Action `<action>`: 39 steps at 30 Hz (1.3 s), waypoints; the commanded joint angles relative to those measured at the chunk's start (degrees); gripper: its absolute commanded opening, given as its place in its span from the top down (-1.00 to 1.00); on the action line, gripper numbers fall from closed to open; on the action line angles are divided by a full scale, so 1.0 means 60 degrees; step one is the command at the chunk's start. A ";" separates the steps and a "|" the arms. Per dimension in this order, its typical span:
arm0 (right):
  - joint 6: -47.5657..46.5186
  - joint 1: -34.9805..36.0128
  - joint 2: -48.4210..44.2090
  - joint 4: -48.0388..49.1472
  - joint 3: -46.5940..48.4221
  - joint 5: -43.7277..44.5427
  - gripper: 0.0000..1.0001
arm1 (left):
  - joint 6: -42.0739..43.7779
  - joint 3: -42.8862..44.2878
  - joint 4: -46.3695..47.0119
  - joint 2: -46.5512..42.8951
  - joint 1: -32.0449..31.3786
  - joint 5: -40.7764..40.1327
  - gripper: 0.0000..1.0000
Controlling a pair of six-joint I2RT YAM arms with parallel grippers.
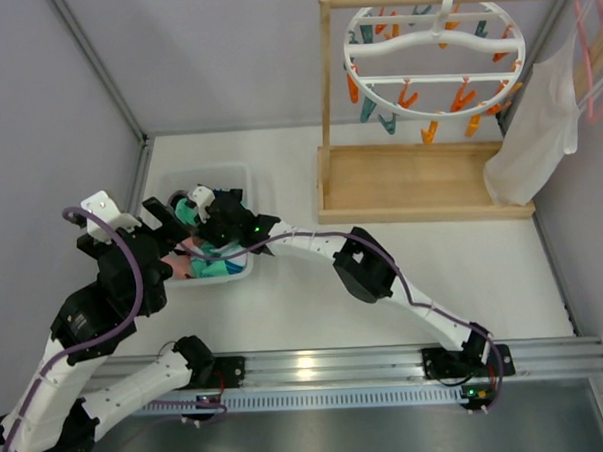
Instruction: Remove the socks clipped to the hanger
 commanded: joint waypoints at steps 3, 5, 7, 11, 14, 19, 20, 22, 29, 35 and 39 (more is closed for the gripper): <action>0.0177 0.0037 -0.1099 0.0584 -0.0794 0.0193 0.82 | -0.0193 -0.0046 0.0092 -0.0133 0.0013 0.0025 -0.97; 0.0206 0.0037 -0.1699 0.1048 -0.1306 0.0134 0.47 | -0.0193 -0.0060 0.0092 -0.0177 0.0013 0.0025 -0.97; 0.0265 0.0037 -0.2283 0.1315 -0.1919 0.0075 0.25 | -0.0194 -0.0089 0.0092 -0.0207 0.0013 0.0025 -0.97; 0.0309 0.0052 -0.2930 0.1521 -0.2245 0.0032 -0.12 | -0.0194 -0.0119 0.0092 -0.0149 0.0013 0.0069 -0.97; 0.0163 0.0052 -0.3253 0.1536 -0.2362 0.0090 -0.30 | -0.0193 -0.0177 0.0107 -0.0133 0.0013 0.0069 -0.97; 0.0031 0.0022 -0.4261 0.1784 -0.3442 0.0426 -0.54 | -0.0208 -0.0251 0.0121 -0.0104 0.0013 -0.0077 -0.97; -0.0013 -0.0007 -0.4482 0.1872 -0.3722 0.0485 -0.58 | -0.0208 -0.0251 0.0107 -0.0090 0.0013 -0.0106 -0.97; 0.0103 -0.0065 -0.5270 0.2149 -0.4670 0.0617 -0.74 | -0.0150 -0.0265 0.0107 -0.0017 0.0013 -0.0092 -0.97; 0.0850 -0.0971 -0.8377 0.3498 -0.8906 0.1569 -0.98 | 0.0889 -0.0733 0.1350 0.0115 0.0027 0.1019 -0.97; 0.0910 -0.2012 -1.0956 0.2654 -1.1399 0.2461 -0.99 | 0.1754 -0.0822 0.2450 0.0598 0.0362 0.3391 -0.97; 0.0311 -0.2248 -1.2026 0.1129 -1.1898 0.3457 -0.99 | 0.1770 -0.0691 0.2758 0.0964 0.0993 0.5002 -0.97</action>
